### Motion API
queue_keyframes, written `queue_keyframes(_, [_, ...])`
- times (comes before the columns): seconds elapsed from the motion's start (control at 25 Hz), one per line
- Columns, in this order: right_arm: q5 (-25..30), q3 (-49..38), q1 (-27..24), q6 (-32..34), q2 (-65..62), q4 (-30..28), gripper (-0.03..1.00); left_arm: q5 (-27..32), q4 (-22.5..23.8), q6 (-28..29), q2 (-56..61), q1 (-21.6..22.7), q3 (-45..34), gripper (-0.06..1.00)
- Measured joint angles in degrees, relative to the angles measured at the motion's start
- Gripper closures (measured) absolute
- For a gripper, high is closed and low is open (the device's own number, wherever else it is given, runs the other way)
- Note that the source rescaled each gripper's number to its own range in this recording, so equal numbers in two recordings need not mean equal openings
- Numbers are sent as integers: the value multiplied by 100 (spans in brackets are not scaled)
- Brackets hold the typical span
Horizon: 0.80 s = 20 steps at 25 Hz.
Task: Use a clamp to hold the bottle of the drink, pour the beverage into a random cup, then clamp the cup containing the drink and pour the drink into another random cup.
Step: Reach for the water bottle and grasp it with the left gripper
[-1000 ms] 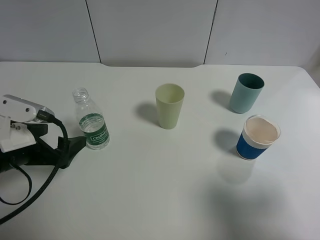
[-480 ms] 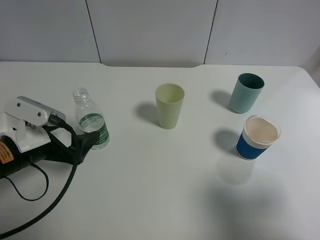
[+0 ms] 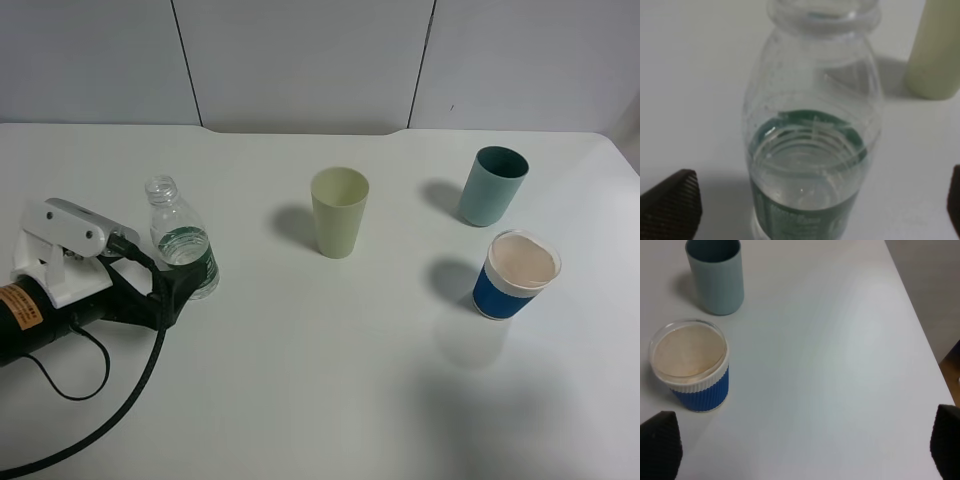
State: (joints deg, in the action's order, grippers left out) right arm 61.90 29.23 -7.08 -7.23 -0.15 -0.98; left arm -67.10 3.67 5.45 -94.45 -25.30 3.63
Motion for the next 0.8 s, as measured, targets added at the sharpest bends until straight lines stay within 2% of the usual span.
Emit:
queue_keyframes(0.2, [0, 0, 0, 0, 0, 0, -3, -217, 5, 0, -335, 0, 0, -6])
queue_keyframes(0.56, [0, 0, 0, 0, 0, 0, -3, -218, 4, -206, -874, 0, 43, -6])
queue_keyframes(0.8, [0, 0, 0, 0, 0, 0, -3, -223, 4, -285, -1296, 0, 468, -6])
